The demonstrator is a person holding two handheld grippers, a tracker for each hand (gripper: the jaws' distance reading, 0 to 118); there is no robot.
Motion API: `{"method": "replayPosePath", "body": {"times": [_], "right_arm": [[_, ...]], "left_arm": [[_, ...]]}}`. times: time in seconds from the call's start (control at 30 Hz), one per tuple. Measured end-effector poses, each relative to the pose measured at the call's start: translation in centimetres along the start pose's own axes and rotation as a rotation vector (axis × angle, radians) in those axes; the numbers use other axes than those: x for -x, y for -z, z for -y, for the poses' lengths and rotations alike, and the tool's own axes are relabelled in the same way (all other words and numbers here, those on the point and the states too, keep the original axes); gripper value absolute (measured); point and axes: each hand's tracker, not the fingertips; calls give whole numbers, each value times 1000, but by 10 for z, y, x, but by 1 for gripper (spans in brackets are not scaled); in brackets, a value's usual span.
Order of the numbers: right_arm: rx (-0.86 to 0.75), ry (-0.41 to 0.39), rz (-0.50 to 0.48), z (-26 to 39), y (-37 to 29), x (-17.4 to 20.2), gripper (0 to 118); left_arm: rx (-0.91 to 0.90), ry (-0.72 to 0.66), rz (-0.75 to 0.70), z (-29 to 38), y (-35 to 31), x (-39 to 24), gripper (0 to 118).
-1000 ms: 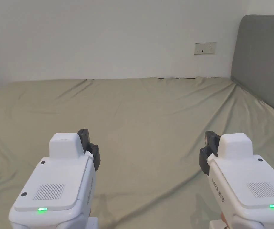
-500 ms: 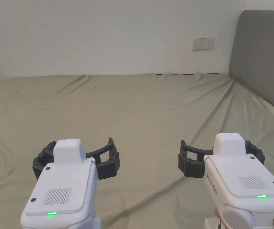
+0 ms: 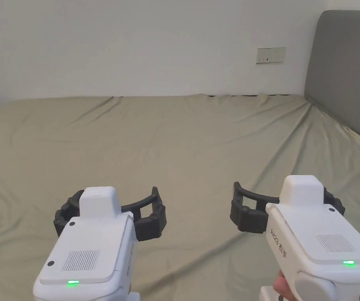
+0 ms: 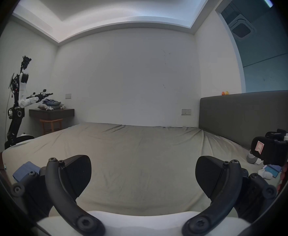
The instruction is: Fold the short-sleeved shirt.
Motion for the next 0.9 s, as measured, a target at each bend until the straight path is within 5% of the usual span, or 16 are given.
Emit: {"method": "replayPosePath", "body": {"times": [0.1,0.27,0.37,0.43,0.6,0.67,0.9], "right_arm": [[-50,-25,-30,-4,-8,1,118],[50,136,-36,-6,-10,-4,118],[-115,-69,-7,-16,-17,1,118],[23,102,-46,-8,-11,-5,118],[-5,77,14,-10,-10,-5,118],[-55,-27,9,-14,-10,-4,118],[-52,27,41,-6,-8,-7,118]], "left_arm": [[-4,-4,4,1,-1,0,118],[-9,-4,2,0,-2,-1,118],[-7,-15,7,0,-2,-2,118],[-6,-11,9,1,-2,-4,118],[1,-7,9,3,-2,-6,118],[1,-3,9,4,-2,-5,118],[1,1,10,5,-2,-5,118]]}}
